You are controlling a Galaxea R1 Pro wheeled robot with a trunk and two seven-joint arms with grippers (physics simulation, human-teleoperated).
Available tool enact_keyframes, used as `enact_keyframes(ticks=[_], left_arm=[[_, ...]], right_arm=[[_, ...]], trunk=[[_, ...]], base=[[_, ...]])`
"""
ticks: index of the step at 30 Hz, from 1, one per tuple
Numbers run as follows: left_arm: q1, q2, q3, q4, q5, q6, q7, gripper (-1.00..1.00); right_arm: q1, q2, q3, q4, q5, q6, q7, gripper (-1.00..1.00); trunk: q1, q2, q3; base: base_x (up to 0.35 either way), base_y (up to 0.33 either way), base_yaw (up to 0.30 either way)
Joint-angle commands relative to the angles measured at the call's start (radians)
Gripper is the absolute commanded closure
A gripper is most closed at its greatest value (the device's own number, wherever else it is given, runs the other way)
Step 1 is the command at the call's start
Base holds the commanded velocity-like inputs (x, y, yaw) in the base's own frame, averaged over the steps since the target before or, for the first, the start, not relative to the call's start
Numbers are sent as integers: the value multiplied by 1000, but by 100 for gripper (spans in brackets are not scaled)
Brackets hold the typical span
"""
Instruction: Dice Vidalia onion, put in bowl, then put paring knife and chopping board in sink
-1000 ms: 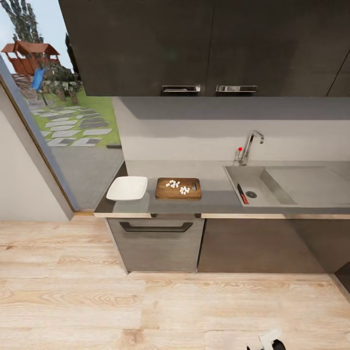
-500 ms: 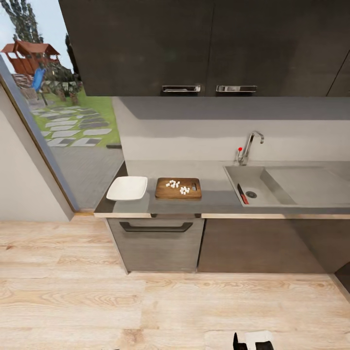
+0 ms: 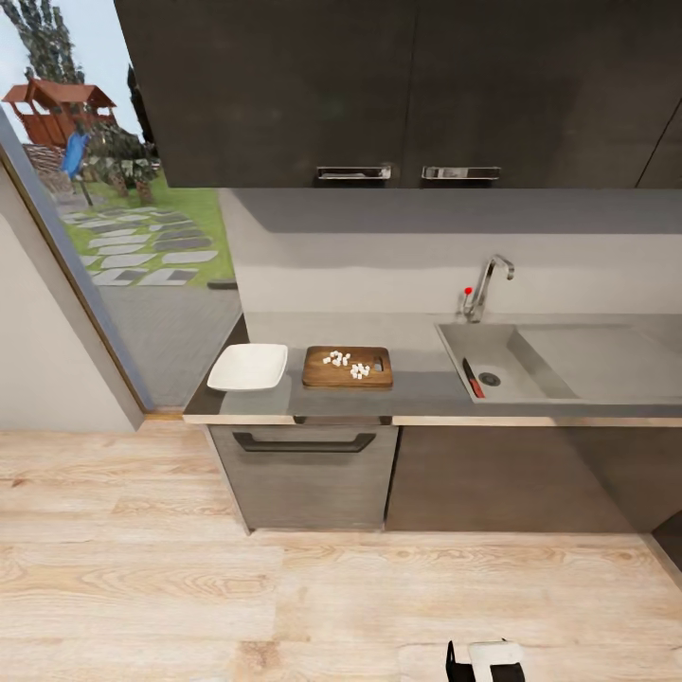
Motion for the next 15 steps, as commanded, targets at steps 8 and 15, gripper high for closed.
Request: enact_keyframes(ticks=[8, 15], left_arm=[[-1, 0, -10, 9, 3, -3, 5, -100], [-1, 0, -10, 13, 4, -3, 6, -100]], right_arm=[[-1, -1, -8, -2, 10, -2, -5, -100], [-1, -5, -9, -1, 10, -2, -5, -100]], trunk=[[1, -2, -2], [1, -2, -2]], base=[[140, 187, 0], [139, 261, 0]])
